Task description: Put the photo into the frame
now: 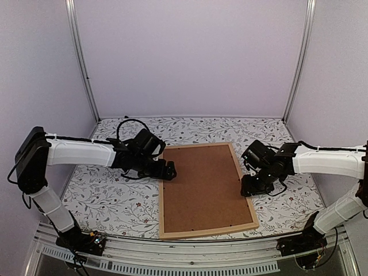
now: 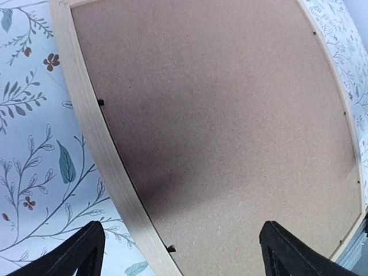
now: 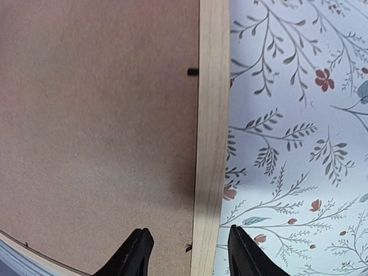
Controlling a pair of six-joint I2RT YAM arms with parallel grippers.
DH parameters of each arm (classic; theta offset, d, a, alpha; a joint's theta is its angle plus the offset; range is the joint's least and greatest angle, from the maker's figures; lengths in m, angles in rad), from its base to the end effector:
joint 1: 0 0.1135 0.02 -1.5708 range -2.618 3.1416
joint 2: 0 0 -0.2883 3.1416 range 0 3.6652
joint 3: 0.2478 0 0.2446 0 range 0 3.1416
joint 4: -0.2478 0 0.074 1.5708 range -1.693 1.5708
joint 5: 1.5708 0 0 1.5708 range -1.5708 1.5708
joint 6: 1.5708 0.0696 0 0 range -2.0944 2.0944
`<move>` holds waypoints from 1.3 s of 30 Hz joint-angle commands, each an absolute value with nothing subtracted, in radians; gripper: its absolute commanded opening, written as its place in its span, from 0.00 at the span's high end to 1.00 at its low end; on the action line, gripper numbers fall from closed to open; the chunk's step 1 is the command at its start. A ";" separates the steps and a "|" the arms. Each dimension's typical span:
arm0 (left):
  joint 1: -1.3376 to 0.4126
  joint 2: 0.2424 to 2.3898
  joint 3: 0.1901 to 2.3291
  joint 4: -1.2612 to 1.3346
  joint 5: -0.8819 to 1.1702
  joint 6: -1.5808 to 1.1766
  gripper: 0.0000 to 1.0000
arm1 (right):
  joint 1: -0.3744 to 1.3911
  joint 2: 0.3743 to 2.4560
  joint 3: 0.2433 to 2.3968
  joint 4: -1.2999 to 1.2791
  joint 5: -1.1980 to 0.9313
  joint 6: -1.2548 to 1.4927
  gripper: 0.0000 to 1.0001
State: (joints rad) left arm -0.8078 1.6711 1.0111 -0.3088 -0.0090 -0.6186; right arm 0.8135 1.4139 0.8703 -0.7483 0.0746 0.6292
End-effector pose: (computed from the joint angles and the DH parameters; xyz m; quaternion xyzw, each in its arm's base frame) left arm 0.2453 -0.2556 0.1840 0.0889 0.9509 -0.1907 0.2270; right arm 0.1744 0.1770 0.1891 -0.0859 0.9859 0.0640 0.1287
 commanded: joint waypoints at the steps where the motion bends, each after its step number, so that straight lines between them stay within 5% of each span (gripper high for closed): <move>1: -0.819 1.626 0.986 -0.346 -0.041 -0.622 0.04 | 0.760 1.368 0.839 -0.707 0.035 0.575 0.51; 39: -0.823 1.675 0.981 -0.335 -0.017 -0.620 0.03 | 0.784 1.360 0.732 -0.749 -0.031 0.621 0.58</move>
State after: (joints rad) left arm -0.8101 1.6650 0.9863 -0.3351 -0.0254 -0.6212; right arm 0.7780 1.3502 0.7387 -0.7372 -0.0566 0.6075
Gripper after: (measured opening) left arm 0.965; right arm 0.421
